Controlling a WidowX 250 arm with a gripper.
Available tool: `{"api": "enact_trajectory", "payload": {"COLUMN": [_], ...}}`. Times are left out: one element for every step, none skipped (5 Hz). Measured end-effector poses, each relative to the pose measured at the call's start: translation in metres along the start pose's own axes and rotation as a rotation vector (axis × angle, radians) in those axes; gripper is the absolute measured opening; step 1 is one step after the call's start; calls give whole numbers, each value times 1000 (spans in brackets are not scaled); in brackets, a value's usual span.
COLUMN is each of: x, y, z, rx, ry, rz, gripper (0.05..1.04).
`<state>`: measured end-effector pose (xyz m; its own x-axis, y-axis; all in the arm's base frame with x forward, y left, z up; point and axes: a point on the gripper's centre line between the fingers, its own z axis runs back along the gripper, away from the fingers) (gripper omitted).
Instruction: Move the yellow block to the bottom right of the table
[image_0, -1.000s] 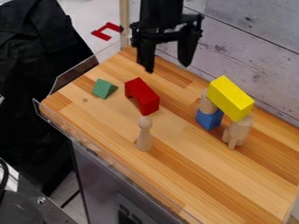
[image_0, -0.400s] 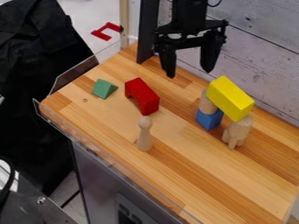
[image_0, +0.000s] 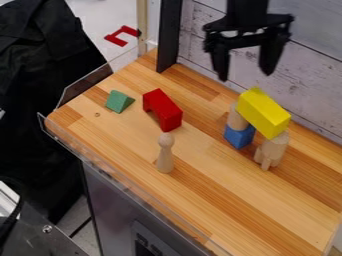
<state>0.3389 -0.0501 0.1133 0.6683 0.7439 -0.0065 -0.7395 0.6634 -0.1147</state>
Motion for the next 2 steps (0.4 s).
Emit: {"api": "enact_trajectory", "payload": {"x": [-9,-11], "y": [-10,-15], "z": [-9,-15], "rx": [19,36], "ry": [5,9], "rz": [-14,-8], "gripper": [997,997]}}
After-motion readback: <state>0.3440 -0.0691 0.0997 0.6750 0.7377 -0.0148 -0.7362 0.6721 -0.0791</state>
